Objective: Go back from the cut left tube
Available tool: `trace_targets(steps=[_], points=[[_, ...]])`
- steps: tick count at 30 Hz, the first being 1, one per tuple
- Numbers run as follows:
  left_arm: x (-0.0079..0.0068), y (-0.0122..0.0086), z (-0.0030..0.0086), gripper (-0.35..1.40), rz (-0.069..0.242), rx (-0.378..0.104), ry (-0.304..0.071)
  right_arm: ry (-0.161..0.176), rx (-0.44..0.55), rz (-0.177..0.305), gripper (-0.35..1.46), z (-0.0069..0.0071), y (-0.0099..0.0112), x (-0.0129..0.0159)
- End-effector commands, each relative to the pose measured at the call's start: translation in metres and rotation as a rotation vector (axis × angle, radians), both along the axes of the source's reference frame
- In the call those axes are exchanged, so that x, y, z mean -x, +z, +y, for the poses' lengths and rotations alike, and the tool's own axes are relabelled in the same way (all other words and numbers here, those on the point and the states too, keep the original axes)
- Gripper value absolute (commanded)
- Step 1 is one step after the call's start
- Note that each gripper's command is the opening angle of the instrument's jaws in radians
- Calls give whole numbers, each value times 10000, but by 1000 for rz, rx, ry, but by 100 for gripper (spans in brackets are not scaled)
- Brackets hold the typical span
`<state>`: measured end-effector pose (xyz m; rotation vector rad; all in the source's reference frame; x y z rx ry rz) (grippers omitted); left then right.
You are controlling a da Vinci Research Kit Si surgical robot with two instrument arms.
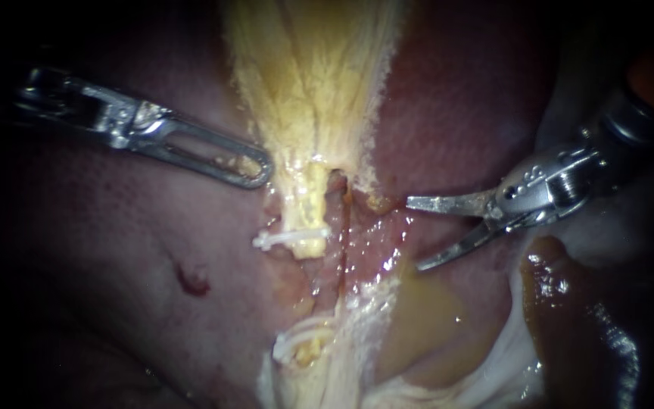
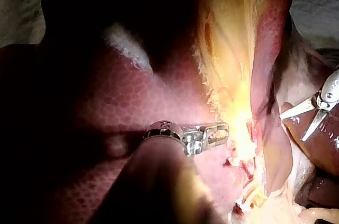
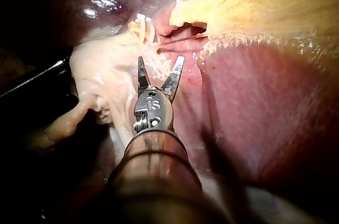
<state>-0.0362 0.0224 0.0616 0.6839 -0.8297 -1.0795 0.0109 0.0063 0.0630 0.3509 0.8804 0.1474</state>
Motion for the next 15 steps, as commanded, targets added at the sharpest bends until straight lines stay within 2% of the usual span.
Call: trace_targets(steps=[1, 7, 15], points=[[1, 2, -2, -35, 2, -1, 5, 0, 0, 0, 144, 0, 0, 0], [5, 7, -5, -35, 2, -3, 11, 1, 0, 0, 144, 0, 0, -1], [2, 4, -5, -35, 1, -4, 13, 1, -2, 3, 144, 0, 0, -1]])
